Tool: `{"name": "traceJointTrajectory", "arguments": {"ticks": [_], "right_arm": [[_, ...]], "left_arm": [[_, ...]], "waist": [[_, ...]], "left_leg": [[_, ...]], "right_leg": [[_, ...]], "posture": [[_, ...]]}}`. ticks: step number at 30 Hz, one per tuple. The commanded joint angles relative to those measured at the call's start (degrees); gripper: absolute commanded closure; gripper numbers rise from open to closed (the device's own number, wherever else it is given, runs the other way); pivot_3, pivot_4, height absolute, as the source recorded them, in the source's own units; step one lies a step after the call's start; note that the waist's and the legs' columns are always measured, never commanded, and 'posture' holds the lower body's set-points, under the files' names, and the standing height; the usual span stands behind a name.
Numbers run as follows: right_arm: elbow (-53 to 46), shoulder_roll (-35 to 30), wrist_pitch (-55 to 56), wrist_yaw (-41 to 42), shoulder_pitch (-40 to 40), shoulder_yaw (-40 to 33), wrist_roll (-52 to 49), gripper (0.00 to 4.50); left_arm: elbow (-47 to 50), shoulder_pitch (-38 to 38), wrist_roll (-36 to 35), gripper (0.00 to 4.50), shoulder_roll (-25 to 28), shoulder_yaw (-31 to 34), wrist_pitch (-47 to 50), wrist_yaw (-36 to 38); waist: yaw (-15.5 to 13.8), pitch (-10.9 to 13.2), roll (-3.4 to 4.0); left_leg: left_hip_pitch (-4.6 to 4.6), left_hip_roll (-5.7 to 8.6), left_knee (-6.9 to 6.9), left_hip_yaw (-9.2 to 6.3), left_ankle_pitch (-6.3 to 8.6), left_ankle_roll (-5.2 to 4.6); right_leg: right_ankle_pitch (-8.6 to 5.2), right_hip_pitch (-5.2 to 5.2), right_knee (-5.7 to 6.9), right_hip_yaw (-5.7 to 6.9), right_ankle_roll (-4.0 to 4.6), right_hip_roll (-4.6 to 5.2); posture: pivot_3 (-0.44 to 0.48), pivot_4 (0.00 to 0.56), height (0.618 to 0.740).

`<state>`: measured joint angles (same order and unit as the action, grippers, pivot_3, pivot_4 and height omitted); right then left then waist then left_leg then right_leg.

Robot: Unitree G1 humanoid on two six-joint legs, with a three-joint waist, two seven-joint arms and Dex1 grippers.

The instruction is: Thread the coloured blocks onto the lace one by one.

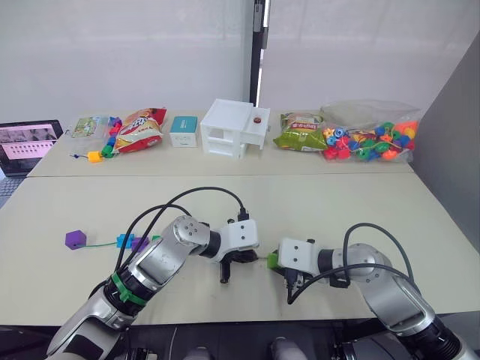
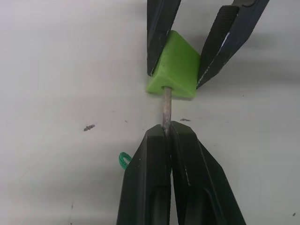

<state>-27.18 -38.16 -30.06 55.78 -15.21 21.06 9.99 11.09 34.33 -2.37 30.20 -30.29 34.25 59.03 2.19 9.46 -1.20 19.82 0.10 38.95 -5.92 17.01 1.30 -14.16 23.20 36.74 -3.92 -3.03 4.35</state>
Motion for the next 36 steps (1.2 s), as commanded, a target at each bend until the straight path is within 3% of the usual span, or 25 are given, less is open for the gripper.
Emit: {"name": "traceJointTrajectory", "arguments": {"ticks": [1, 15, 26, 36], "right_arm": [[-0.5, 1.6, 4.5, 1.4, 0.5, 5.7, -1.0, 3.36], [-1.0, 3.1, 3.7, 1.5, 1.1, 5.9, -0.7, 3.36], [1.6, 4.4, 5.2, 5.2, 1.1, 3.4, -5.6, 3.36], [8.4, 4.9, 9.7, 7.4, -1.8, 1.7, -6.6, 3.36]], "left_arm": [[0.3, 1.1, 0.1, 4.5, -2.6, 0.2, -4.4, -1.0], [-3.1, 3.2, 2.2, 4.5, -6.1, -0.5, -6.3, -1.3], [1.2, 2.8, -1.7, 4.5, -12.1, 1.3, -0.5, -0.4], [1.6, 2.0, -0.7, 4.5, -9.7, 2.3, 0.5, 0.5]], "waist": [[0.0, 0.0, 0.0], [-0.2, -0.1, -0.07], [-1.0, -0.1, -0.07], [-0.9, -0.1, -0.07]], "left_leg": [[-0.01, 0.0, 0.0, 0.0, 0.0, 0.0], [-0.06, 0.0, 0.01, 0.0, 0.0, 0.0], [0.0, 0.03, 0.01, 0.0, 0.0, 0.0], [0.0, 0.01, -0.01, 0.0, 0.0, 0.0]], "right_leg": [[0.0, -0.02, 0.0, 0.0, 0.0, 0.0], [-0.01, -0.1, -0.02, 0.0, -0.01, 0.01], [-0.01, -0.05, -0.02, 0.0, -0.02, 0.02], [-0.01, -0.04, -0.05, 0.0, -0.02, 0.01]], "posture": [[0.0, 0.15, 0.74], [0.0, 0.15, 0.74], [0.0, 0.15, 0.74], [0.0, 0.15, 0.74]]}}
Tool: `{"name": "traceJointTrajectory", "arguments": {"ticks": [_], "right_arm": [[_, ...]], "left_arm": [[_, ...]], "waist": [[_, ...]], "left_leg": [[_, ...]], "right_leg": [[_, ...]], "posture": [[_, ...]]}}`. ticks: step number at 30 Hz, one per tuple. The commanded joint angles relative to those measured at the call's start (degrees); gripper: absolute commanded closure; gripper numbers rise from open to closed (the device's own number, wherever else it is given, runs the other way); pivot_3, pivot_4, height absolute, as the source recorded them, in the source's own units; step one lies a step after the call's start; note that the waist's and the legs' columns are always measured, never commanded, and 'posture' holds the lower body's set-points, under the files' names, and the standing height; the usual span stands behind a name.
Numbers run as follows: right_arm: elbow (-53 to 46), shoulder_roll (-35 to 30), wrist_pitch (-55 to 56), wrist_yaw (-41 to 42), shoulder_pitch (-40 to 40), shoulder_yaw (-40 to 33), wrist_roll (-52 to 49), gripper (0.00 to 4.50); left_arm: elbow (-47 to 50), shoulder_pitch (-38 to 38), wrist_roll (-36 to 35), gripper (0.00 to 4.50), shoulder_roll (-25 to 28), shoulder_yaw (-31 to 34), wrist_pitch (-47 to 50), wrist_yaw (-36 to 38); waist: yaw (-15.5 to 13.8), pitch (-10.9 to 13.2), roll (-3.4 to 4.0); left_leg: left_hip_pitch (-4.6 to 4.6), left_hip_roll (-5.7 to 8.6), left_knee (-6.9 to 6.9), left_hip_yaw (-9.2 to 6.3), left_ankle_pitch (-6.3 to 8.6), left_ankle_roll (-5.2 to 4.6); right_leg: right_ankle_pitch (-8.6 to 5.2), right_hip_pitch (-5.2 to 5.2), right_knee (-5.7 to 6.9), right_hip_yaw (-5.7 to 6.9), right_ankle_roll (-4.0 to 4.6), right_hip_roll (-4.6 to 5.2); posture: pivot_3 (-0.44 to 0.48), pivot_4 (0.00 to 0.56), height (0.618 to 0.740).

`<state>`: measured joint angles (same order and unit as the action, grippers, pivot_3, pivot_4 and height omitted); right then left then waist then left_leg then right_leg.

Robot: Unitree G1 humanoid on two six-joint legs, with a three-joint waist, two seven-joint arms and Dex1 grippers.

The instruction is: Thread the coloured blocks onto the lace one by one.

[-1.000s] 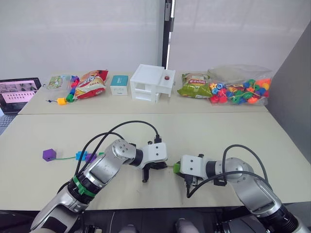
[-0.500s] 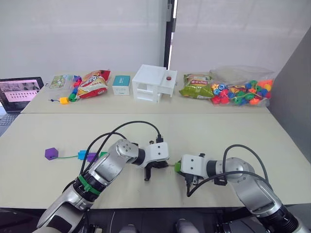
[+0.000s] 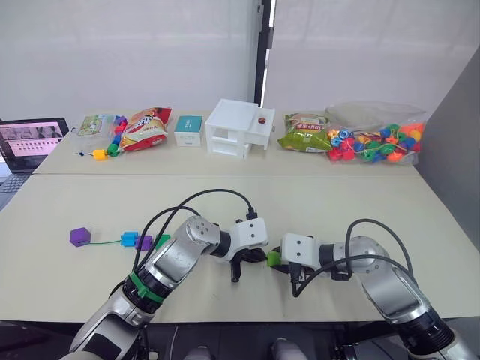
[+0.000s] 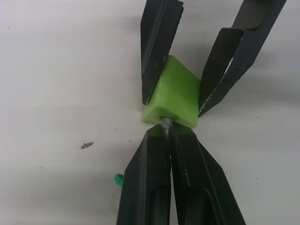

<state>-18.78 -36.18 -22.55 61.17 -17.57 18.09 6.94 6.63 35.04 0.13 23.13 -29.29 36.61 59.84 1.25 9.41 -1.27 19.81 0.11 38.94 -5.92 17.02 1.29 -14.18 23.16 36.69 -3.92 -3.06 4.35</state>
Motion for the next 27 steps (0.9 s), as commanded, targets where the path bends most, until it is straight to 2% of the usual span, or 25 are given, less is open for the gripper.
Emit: {"name": "traceJointTrajectory", "arguments": {"ticks": [1, 4, 6, 8, 14, 17, 27], "right_arm": [[0.2, 3.0, 2.4, 2.0, 0.7, 4.6, -3.7, 3.36], [0.8, 3.2, 2.3, 2.1, 1.1, 4.5, -4.1, 3.36], [0.8, 3.3, 2.1, 2.2, 1.4, 4.4, -4.3, 3.36], [1.2, 3.2, 2.0, 2.2, 1.4, 3.9, -4.3, 3.36], [1.5, 1.8, 2.2, 1.5, 1.8, 2.9, -5.2, 3.36], [0.8, 0.5, 2.4, 1.5, 2.9, 2.1, -6.0, 3.36], [0.2, -3.9, 2.4, 0.0, 6.1, -1.6, -8.2, 3.36]], "left_arm": [[6.0, 1.1, -3.6, 4.17, -2.7, 2.0, -1.7, -0.5], [8.5, -0.1, -7.7, 3.17, -1.2, 4.9, 0.6, 2.7], [8.6, -0.1, -6.6, 2.51, 0.4, 5.0, -0.7, 2.6], [9.9, -0.9, -8.6, 1.87, 2.9, 6.5, -0.1, 4.8], [11.1, -3.4, -13.4, 1.87, 10.1, 10.7, -0.9, 8.3], [7.4, -4.0, -12.1, 1.87, 12.2, 11.1, -5.8, 8.9], [-2.3, -3.8, -7.7, 1.87, 11.1, 7.1, -19.4, 10.0]], "waist": [[0.1, 0.0, 0.0], [0.7, 0.0, 0.01], [0.8, 0.0, 0.01], [1.0, 0.0, 0.01], [1.4, 0.0, 0.05], [0.9, 0.0, 0.04], [-0.6, 0.0, 0.04]], "left_leg": [[-0.01, 0.0, 0.0, 0.0, 0.0, 0.0], [0.0, -0.03, -0.03, 0.0, 0.0, 0.0], [0.02, -0.03, -0.05, -0.02, 0.0, 0.0], [0.03, -0.02, -0.05, -0.04, 0.0, 0.0], [-0.09, -0.06, -0.2, -0.03, 0.01, -0.01], [-0.06, -0.02, -0.16, -0.01, 0.01, -0.01], [0.07, 0.02, -0.12, -0.01, 0.02, -0.02]], "right_leg": [[0.0, 0.0, 0.01, 0.0, 0.0, 0.0], [0.0, 0.06, 0.04, 0.0, 0.0, -0.03], [0.0, 0.1, 0.09, 0.0, 0.01, -0.03], [0.0, 0.08, 0.06, 0.01, 0.01, 0.0], [-0.03, 0.1, 0.08, 0.0, 0.05, -0.04], [-0.03, 0.04, 0.01, 0.0, 0.04, 0.02], [-0.02, 0.05, -0.11, 0.04, 0.03, 0.06]], "posture": [[0.0, 0.15, 0.74], [0.0, 0.15, 0.74], [0.0, 0.15, 0.74], [0.0, 0.15, 0.74], [0.0, 0.15, 0.74], [0.0, 0.15, 0.74], [0.0, 0.15, 0.74]]}}
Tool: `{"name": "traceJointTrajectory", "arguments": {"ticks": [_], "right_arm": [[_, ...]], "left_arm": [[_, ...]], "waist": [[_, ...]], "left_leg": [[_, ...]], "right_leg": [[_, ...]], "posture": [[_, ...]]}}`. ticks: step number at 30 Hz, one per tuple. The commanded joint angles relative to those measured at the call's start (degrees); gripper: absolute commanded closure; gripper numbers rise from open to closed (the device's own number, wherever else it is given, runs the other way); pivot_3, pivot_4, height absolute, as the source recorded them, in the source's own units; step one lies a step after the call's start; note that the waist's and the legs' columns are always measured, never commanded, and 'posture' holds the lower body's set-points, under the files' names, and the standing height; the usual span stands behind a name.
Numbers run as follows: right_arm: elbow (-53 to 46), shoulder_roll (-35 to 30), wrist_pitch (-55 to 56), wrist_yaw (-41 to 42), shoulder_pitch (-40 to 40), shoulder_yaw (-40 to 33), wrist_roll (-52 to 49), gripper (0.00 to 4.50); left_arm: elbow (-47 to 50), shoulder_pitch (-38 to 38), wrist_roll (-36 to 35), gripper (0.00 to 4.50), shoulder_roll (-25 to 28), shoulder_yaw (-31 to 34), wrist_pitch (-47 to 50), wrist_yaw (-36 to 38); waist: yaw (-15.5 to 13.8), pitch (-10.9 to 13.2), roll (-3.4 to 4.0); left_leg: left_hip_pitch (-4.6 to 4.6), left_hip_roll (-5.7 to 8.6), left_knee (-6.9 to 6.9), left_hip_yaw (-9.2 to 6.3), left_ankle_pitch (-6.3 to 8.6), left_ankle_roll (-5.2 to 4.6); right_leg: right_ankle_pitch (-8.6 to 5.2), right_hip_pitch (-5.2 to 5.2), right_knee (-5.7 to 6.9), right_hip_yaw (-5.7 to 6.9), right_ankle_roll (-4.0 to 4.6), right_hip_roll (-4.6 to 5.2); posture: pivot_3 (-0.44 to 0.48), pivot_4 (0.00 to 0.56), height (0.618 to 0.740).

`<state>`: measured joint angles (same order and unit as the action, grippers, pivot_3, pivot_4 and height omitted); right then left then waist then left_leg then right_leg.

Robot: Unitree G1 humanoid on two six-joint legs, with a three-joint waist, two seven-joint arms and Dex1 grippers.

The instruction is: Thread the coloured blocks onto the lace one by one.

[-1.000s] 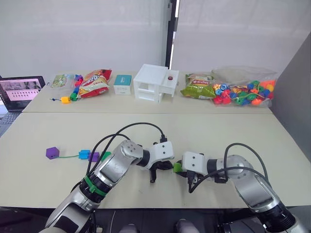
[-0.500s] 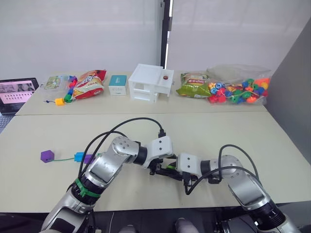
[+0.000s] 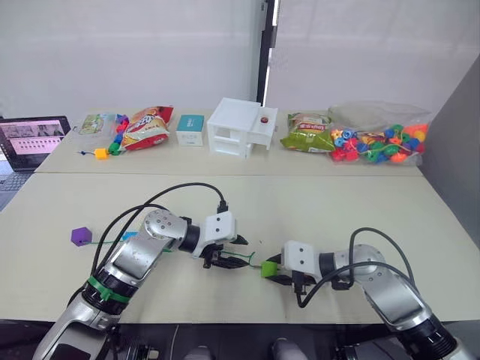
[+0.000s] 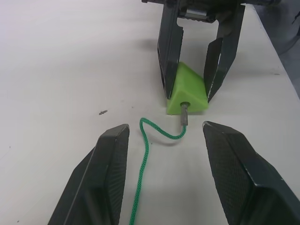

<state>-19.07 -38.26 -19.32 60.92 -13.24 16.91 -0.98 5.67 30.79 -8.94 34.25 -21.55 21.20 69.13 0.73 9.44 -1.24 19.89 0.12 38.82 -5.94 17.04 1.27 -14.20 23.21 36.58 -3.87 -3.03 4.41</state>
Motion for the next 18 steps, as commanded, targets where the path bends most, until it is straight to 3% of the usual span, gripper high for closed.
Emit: {"name": "traceJointTrajectory", "arguments": {"ticks": [1, 10, 18], "right_arm": [[0.4, -2.2, -0.7, 0.1, 2.1, -0.6, -0.4, 3.36], [0.2, -3.4, -0.8, -1.4, 3.5, -1.7, -1.6, 3.36], [-0.9, -3.5, -1.6, -2.1, 3.9, -1.0, -2.0, 3.36]], "left_arm": [[-2.3, 0.6, 1.5, 1.87, -0.4, -0.7, -4.9, 0.6], [-3.7, 0.5, 0.8, 1.87, -3.3, -1.5, -7.8, 2.2], [-7.5, 1.5, 4.6, 1.87, -5.3, -2.8, -14.0, 1.3]], "waist": [[-0.1, 0.0, 0.0], [-0.1, 0.0, 0.0], [-0.1, 0.0, 0.0]], "left_leg": [[0.02, 0.0, 0.01, 0.0, 0.0, 0.0], [0.07, 0.0, 0.03, -0.01, 0.0, 0.0], [0.13, -0.01, 0.05, 0.0, 0.0, 0.0]], "right_leg": [[0.0, 0.0, -0.02, 0.0, 0.0, 0.0], [0.0, -0.01, -0.09, 0.02, -0.01, 0.0], [0.0, -0.03, -0.29, 0.02, -0.02, -0.02]], "posture": [[0.0, 0.15, 0.74], [0.0, 0.15, 0.74], [0.0, 0.15, 0.74]]}}
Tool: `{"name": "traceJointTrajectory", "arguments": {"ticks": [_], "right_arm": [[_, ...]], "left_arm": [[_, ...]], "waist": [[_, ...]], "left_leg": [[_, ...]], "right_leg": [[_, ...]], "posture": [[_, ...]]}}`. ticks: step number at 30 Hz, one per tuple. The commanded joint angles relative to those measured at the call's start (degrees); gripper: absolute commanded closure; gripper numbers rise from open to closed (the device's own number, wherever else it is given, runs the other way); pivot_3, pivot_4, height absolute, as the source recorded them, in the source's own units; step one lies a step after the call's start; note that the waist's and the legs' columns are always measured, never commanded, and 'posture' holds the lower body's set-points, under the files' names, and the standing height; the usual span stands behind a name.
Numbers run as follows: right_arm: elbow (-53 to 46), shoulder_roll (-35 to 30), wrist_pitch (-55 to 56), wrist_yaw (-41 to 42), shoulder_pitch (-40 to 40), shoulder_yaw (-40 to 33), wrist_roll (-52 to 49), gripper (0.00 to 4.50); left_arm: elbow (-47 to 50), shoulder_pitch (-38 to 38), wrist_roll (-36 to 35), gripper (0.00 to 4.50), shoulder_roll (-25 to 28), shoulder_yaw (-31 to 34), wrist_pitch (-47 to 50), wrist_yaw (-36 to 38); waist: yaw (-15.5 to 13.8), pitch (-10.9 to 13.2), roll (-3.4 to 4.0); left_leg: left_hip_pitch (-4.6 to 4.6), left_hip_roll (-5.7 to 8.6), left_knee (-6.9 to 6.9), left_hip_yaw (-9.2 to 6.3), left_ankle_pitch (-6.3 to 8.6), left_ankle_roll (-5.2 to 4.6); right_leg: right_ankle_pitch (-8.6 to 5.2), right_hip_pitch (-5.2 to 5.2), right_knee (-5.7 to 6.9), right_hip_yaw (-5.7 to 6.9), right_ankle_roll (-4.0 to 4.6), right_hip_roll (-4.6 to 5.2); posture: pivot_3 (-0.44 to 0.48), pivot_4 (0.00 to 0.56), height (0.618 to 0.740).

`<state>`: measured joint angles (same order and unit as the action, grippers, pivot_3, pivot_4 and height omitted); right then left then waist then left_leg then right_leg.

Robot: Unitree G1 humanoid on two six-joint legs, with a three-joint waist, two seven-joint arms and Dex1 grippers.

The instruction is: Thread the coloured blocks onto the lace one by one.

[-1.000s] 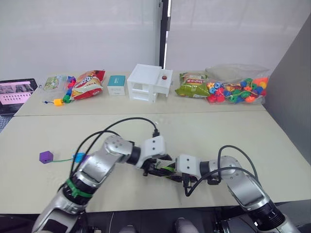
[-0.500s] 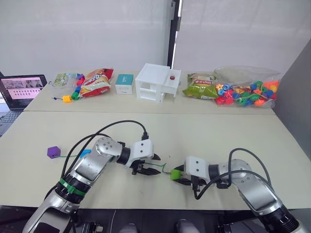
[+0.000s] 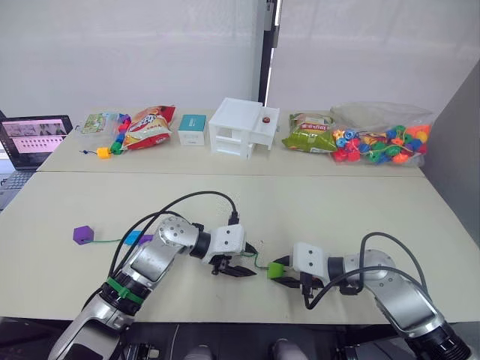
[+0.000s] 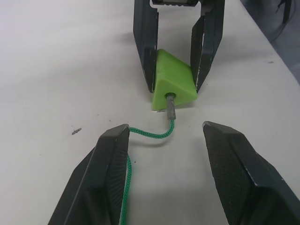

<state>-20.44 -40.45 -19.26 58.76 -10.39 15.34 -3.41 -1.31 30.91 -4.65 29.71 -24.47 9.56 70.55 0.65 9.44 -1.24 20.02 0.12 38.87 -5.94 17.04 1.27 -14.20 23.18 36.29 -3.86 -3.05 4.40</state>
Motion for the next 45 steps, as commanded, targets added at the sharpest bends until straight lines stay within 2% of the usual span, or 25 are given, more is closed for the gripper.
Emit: {"name": "traceJointTrajectory", "arguments": {"ticks": [1, 4, 7, 12, 13, 17, 29, 36, 39, 45], "right_arm": [[0.3, -1.3, -1.8, -0.1, 1.1, 0.6, 0.4, 3.36], [0.1, -1.2, -2.1, -0.3, 1.0, 0.8, 0.4, 3.36], [-0.2, -1.2, -2.3, -0.5, 1.1, 1.0, 0.5, 3.36], [-0.4, -1.4, -2.5, -0.8, 1.4, 1.0, 0.8, 3.36], [-0.4, -1.4, -2.5, -0.8, 1.4, 1.1, 0.8, 3.36], [-0.2, -1.0, -2.6, -1.3, 0.9, 1.5, 1.0, 3.36], [-1.1, -0.6, -3.6, -1.9, -0.1, 2.2, 0.9, 3.36], [-1.2, -0.7, -3.7, -2.0, -0.1, 2.4, 1.0, 3.36], [-1.0, -0.7, -3.6, -2.1, 0.0, 2.6, 1.1, 3.36], [-0.3, -0.6, -3.4, -2.3, -0.5, 2.9, 1.1, 3.36]], "left_arm": [[-1.1, 1.6, 0.7, 1.87, -1.0, -0.1, -3.2, -0.2], [-2.9, 2.1, 1.7, 1.87, -1.9, -0.4, -5.0, -0.6], [-2.1, 2.0, 0.8, 2.68, -2.3, -0.3, -4.1, 0.5], [0.2, 1.4, 0.0, 4.37, -1.2, 0.0, -2.3, 2.4], [0.6, 1.4, -0.2, 4.5, -1.1, 0.1, -2.0, 2.6], [1.9, 1.3, -0.6, 4.5, -1.4, -0.4, -0.2, 2.7], [-1.6, 2.7, 4.3, 4.5, -7.5, -5.2, 0.8, -0.6], [-0.7, 3.4, 5.3, 4.5, -7.2, -3.8, 1.5, -1.8], [1.8, 3.9, 1.5, 3.71, -7.1, -0.3, 6.2, -1.6], [7.5, 2.9, -1.1, 1.72, -1.5, 2.0, 10.2, -0.1]], "waist": [[0.0, 0.0, 0.0], [0.0, 0.0, 0.0], [0.0, 0.0, 0.0], [0.0, 0.0, 0.0], [0.0, 0.0, 0.0], [0.1, 0.0, 0.0], [0.0, 0.0, 0.0], [0.0, 0.0, 0.0], [0.0, 0.0, -0.01], [0.3, 0.0, -0.01]], "left_leg": [[0.01, 0.0, 0.01, 0.0, 0.0, 0.0], [0.06, 0.0, 0.02, 0.0, 0.0, 0.0], [0.06, 0.0, 0.02, 0.0, 0.0, 0.0], [0.06, 0.0, 0.02, 0.0, 0.0, 0.0], [0.06, 0.0, 0.02, 0.0, 0.0, 0.0], [0.05, 0.0, 0.02, 0.0, 0.0, 0.0], [0.01, 0.0, 0.1, 0.01, 0.0, 0.0], [0.01, 0.0, 0.11, 0.01, -0.01, 0.0], [0.03, 0.0, 0.11, 0.01, -0.01, 0.01], [0.1, -0.02, 0.09, 0.0, -0.01, 0.0]], "right_leg": [[0.0, 0.0, -0.01, 0.0, 0.0, 0.0], [0.01, 0.0, -0.07, 0.0, -0.01, 0.0], [0.01, 0.0, -0.07, 0.0, -0.01, 0.0], [0.01, 0.0, -0.07, 0.0, -0.02, 0.0], [0.01, 0.0, -0.07, 0.0, -0.02, 0.0], [0.01, 0.0, -0.06, 0.0, -0.02, 0.0], [0.01, -0.11, -0.1, 0.0, -0.03, -0.01], [0.01, -0.11, -0.1, 0.0, -0.03, 0.0], [0.01, -0.09, -0.09, 0.0, -0.03, 0.0], [0.01, 0.04, -0.03, 0.0, -0.03, -0.02]], "posture": [[0.0, 0.15, 0.74], [0.0, 0.15, 0.74], [0.0, 0.15, 0.74], [0.0, 0.15, 0.74], [0.0, 0.15, 0.74], [0.0, 0.15, 0.74], [0.0, 0.15, 0.74], [0.0, 0.15, 0.74], [0.0, 0.15, 0.74], [0.0, 0.15, 0.74]]}}
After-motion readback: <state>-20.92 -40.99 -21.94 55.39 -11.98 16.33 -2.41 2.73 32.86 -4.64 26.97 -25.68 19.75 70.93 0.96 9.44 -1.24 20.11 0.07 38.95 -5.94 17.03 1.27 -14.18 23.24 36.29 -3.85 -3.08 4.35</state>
